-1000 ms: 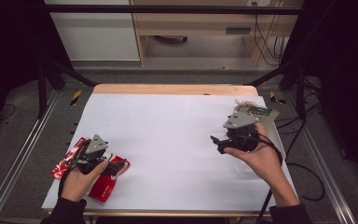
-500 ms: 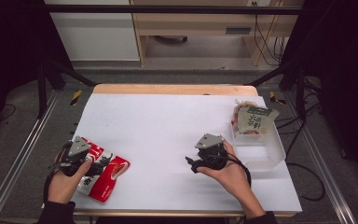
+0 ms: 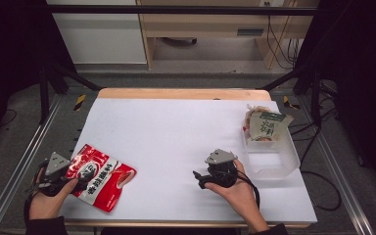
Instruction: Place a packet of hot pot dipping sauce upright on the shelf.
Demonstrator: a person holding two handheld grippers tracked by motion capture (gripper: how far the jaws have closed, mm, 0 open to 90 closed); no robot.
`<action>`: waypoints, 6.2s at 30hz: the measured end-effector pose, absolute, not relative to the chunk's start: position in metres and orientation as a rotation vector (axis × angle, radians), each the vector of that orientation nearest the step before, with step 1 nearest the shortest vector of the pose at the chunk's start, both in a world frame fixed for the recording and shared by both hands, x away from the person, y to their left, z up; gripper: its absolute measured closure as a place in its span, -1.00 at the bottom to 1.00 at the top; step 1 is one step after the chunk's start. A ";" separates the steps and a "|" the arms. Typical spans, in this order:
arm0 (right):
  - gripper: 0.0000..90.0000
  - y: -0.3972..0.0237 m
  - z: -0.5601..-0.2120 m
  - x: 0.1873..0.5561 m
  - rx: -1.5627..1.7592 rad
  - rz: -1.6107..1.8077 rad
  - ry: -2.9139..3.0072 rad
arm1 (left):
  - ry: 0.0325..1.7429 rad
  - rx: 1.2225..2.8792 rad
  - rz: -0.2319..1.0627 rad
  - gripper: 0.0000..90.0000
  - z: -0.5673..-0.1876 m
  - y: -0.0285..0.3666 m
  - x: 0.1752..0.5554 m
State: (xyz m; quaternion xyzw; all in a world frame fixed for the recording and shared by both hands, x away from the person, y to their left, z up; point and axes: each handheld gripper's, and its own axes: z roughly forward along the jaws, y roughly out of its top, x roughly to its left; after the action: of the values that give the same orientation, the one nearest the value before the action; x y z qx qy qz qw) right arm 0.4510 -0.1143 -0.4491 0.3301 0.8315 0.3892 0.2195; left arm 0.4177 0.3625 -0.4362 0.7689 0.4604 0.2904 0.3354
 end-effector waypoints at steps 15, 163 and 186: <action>-0.67 -0.106 -0.458 0.451 0.878 1.024 2.353 | 1.337 1.974 0.746 -0.82 -0.456 0.413 0.406; -0.44 -0.045 -0.351 0.482 0.555 0.959 2.498 | 0.529 2.293 0.662 1.00 -0.318 0.221 0.461; 0.26 -0.010 -0.359 0.496 0.497 0.979 2.626 | 0.512 2.284 0.660 1.00 -0.315 0.211 0.461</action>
State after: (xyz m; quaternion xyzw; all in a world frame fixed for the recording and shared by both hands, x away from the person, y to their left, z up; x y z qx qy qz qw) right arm 0.4964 -0.0104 -0.3592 0.1728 0.9125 0.3402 0.1473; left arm 0.4613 0.2114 -0.3152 0.8807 0.1972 0.2544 0.3476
